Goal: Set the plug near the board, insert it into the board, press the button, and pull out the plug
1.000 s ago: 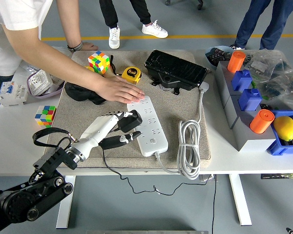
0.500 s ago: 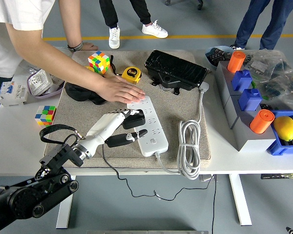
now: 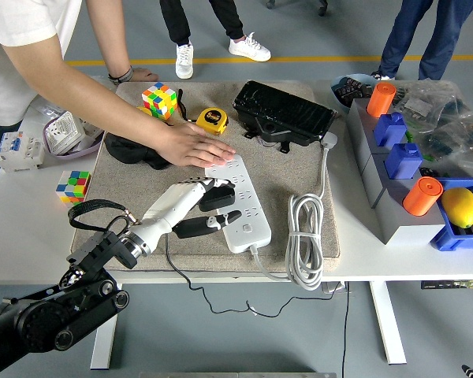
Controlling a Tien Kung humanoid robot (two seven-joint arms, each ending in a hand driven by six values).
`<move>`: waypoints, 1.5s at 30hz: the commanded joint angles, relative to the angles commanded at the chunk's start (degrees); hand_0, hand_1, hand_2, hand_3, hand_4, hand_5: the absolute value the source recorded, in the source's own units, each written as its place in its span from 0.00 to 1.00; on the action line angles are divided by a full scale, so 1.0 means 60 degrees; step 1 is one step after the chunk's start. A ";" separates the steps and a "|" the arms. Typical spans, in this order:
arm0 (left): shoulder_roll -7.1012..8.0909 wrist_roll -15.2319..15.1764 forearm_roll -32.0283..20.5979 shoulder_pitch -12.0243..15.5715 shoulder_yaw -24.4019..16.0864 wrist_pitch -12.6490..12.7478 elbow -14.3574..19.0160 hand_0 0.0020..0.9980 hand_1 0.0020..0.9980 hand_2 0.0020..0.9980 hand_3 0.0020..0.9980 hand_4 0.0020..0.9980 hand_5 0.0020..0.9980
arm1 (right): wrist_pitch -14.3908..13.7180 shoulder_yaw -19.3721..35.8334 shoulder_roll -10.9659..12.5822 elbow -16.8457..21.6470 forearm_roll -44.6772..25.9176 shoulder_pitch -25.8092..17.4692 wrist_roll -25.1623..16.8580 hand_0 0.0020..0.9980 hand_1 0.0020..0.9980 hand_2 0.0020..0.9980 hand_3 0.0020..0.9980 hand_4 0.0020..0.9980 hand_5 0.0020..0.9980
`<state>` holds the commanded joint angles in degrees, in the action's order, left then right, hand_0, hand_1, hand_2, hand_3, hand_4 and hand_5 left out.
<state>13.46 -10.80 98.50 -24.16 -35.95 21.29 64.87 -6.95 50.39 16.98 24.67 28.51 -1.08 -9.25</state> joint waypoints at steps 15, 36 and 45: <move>0.0197 -0.0256 -0.0441 0.0132 -0.0215 0.0066 0.0922 0.83 0.84 0.84 0.79 0.89 1.00 | -0.0004 0.0009 -0.0006 0.0001 0.0004 -0.0002 -0.0012 0.60 0.60 0.55 0.55 0.79 0.29; 0.0758 0.3942 -0.1175 0.0346 -0.0544 -0.3182 0.4531 0.14 0.18 0.28 0.85 0.82 0.35 | 0.0015 -0.0054 0.0043 -0.0002 0.0025 -0.0017 0.0023 0.60 0.60 0.55 0.55 0.79 0.28; 0.0691 0.5607 -0.1082 0.0077 -0.0344 -0.4504 0.4692 0.05 0.11 0.17 0.95 0.78 0.00 | 0.0025 -0.0128 0.0092 0.0007 0.0012 0.0009 0.0021 0.60 0.60 0.55 0.55 0.79 0.28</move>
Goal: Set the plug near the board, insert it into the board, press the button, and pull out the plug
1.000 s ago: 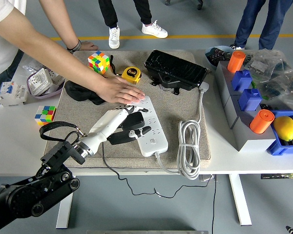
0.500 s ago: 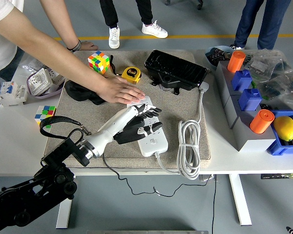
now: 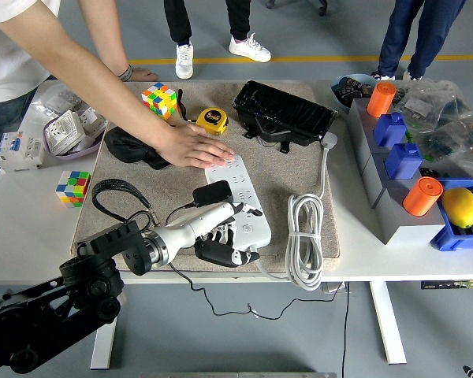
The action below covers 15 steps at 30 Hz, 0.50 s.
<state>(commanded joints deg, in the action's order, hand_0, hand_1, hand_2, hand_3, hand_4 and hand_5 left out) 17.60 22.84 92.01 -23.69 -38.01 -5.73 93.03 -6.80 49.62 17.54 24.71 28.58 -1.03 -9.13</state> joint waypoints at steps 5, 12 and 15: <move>-0.0072 0.0484 0.0231 -0.0196 0.0295 -0.0331 -0.0171 0.05 0.12 0.18 0.97 0.76 0.00 | 0.0003 -0.0040 0.0022 0.0001 -0.0012 -0.0010 -0.0005 0.60 0.60 0.55 0.55 0.79 0.28; -0.0257 0.0543 0.0490 -0.0398 0.0579 -0.0338 -0.0548 0.05 0.12 0.18 0.97 0.76 0.00 | 0.0006 -0.0044 0.0044 0.0009 -0.0021 0.0016 -0.0010 0.60 0.60 0.55 0.55 0.79 0.28; -0.0312 0.0541 0.0560 -0.0437 0.0589 -0.0334 -0.0662 0.05 0.12 0.18 0.97 0.76 0.00 | 0.0007 -0.0050 0.0051 0.0008 -0.0019 0.0006 -0.0011 0.60 0.60 0.55 0.55 0.79 0.28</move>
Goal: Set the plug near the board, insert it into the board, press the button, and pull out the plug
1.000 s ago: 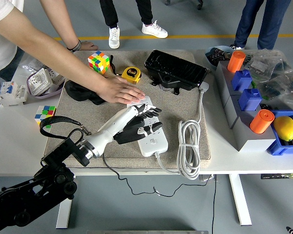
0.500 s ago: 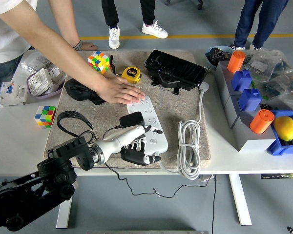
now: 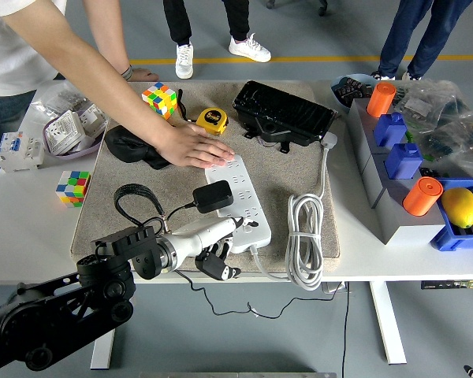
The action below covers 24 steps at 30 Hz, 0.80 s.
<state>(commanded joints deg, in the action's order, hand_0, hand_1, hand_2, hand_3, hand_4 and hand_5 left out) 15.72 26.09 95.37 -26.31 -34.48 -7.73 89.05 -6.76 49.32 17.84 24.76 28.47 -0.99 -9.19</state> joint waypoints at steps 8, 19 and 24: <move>-0.0049 0.0185 0.0086 -0.0062 0.0073 -0.0186 -0.0295 0.05 0.12 0.18 0.95 0.77 0.00 | -0.0001 0.0020 -0.0014 0.0001 0.0006 -0.0017 -0.0005 0.60 0.60 0.55 0.55 0.79 0.28; -0.0029 0.0302 0.0109 -0.0054 0.0101 -0.0272 -0.0408 0.06 0.12 0.18 0.94 0.74 0.00 | -0.0006 0.0101 -0.0035 0.0004 0.0016 -0.0018 -0.0013 0.60 0.60 0.55 0.55 0.79 0.28; -0.0005 0.0366 0.0104 -0.0035 0.0099 -0.0351 -0.0393 0.06 0.12 0.18 0.93 0.72 0.00 | -0.0008 0.0117 -0.0054 -0.0002 0.0011 -0.0028 -0.0019 0.60 0.60 0.55 0.55 0.79 0.28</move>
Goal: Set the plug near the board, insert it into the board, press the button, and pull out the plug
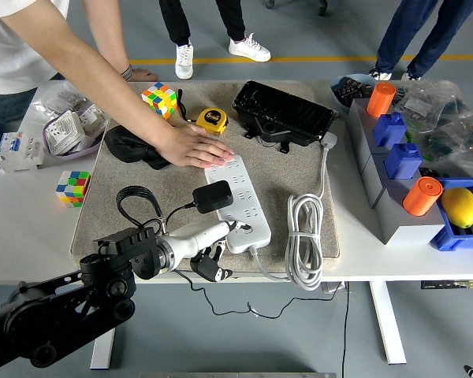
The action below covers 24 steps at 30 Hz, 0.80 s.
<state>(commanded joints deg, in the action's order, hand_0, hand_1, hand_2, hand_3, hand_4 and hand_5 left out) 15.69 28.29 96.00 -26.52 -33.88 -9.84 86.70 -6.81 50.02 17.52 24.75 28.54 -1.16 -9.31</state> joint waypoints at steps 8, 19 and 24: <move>0.0020 0.0071 -0.0027 0.0006 0.0021 -0.0085 0.0011 0.06 0.12 0.18 0.92 0.73 0.00 | -0.0003 0.0024 -0.0018 -0.0003 -0.0002 -0.0006 -0.0011 0.60 0.60 0.55 0.55 0.79 0.28; 0.0044 -0.1104 -0.0546 0.0070 -0.0300 0.0673 0.0200 0.06 0.12 0.18 0.92 0.74 0.00 | 0.0001 0.0048 -0.0041 -0.0009 -0.0012 -0.0015 -0.0019 0.60 0.60 0.55 0.55 0.79 0.28; 0.0045 -0.2348 -0.1307 0.0200 -0.0336 0.1844 -0.0042 0.11 0.11 0.22 0.90 0.80 0.28 | 0.0004 0.0022 -0.0052 -0.0010 -0.0013 -0.0003 -0.0013 0.60 0.60 0.55 0.55 0.79 0.28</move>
<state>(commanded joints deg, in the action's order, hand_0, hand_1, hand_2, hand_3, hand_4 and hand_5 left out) 15.97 14.20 88.16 -25.32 -35.90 1.22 86.45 -6.78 50.15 17.21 24.68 28.46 -1.18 -9.39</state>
